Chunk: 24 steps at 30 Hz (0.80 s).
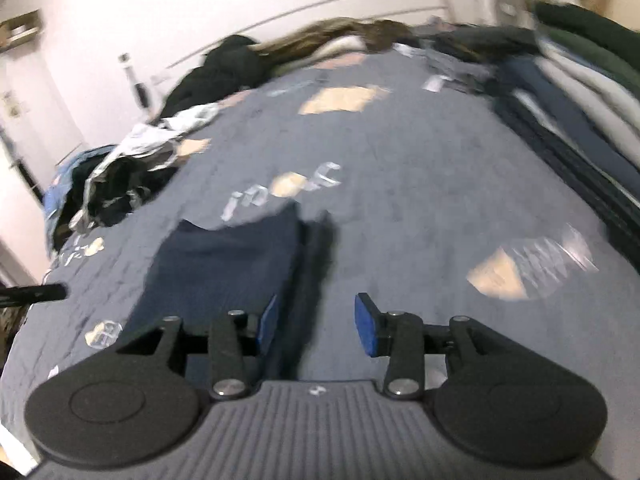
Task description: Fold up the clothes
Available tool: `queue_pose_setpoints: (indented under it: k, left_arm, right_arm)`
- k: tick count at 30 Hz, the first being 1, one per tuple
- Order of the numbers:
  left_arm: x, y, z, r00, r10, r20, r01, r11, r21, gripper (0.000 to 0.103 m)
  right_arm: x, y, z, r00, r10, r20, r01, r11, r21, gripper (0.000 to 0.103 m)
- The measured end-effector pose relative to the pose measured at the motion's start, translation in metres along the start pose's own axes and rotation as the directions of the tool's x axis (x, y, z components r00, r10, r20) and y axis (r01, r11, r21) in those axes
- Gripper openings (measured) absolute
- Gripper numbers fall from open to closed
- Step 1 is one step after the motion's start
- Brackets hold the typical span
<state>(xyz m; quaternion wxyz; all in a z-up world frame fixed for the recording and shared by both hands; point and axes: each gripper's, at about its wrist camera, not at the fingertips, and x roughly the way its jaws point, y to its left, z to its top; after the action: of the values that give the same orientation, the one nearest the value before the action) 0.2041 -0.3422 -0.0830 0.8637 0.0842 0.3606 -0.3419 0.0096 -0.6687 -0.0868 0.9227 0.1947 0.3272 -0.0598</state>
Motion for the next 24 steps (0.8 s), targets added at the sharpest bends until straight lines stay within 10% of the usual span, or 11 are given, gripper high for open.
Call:
queue_pose_setpoints:
  k: [4,15,19,24]
  left_arm:
    - [0.045,-0.001,0.017,0.999,0.008,-0.045,-0.004,0.997,0.077,0.037]
    - [0.135,0.030,0.033,0.988,-0.068,-0.139,0.059,0.996,-0.070,0.044]
    - [0.137,0.031,0.028,0.986,-0.109,-0.130,0.101,0.993,-0.068,0.017]
    - [0.113,0.031,0.029,0.992,-0.128,0.003,0.128,0.990,-0.066,0.012]
  right_arm:
    - [0.042,0.005,0.008,1.000,-0.007,-0.008,0.007,1.000,0.025,0.041]
    - [0.112,0.028,0.011,1.000,-0.020,0.000,0.020,1.000,-0.016,0.041]
    - [0.120,0.032,0.006,0.999,0.001,-0.032,-0.002,1.000,-0.029,0.009]
    - [0.101,0.040,0.012,0.994,0.061,0.087,-0.056,0.996,-0.063,0.007]
